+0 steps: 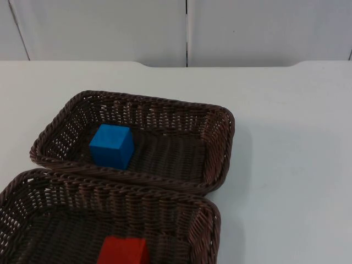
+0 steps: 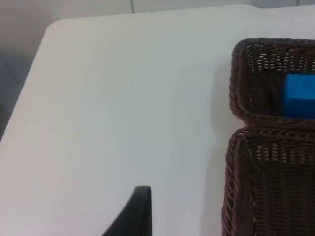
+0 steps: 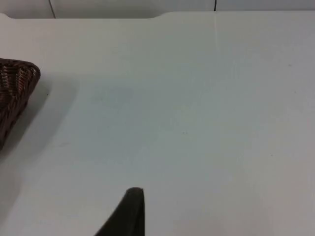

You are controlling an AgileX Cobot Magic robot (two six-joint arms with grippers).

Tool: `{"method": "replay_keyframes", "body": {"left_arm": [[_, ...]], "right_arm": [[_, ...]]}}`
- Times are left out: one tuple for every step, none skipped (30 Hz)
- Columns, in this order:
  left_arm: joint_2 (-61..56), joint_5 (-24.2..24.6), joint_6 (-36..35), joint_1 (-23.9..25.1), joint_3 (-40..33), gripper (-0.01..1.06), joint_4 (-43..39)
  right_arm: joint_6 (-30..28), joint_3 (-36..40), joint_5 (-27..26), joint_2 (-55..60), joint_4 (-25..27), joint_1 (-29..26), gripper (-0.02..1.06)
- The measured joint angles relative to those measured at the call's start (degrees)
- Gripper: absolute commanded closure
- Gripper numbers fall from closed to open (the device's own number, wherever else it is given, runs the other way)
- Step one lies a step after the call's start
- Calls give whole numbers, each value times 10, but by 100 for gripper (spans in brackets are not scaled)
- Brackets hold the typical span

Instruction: Pick up one cube with the left hand and place it into the upper basket. Pick up one cube with the right hand and place it into the lower basket.

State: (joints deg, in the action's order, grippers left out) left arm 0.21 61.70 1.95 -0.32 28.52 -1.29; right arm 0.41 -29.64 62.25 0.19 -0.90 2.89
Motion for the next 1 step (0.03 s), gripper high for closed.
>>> {"method": "replay_keyframes", "body": {"left_arm": [[0, 0, 0, 8, 0, 0, 0]], "right_arm": [[0, 0, 0, 0, 0, 0, -1]]}}
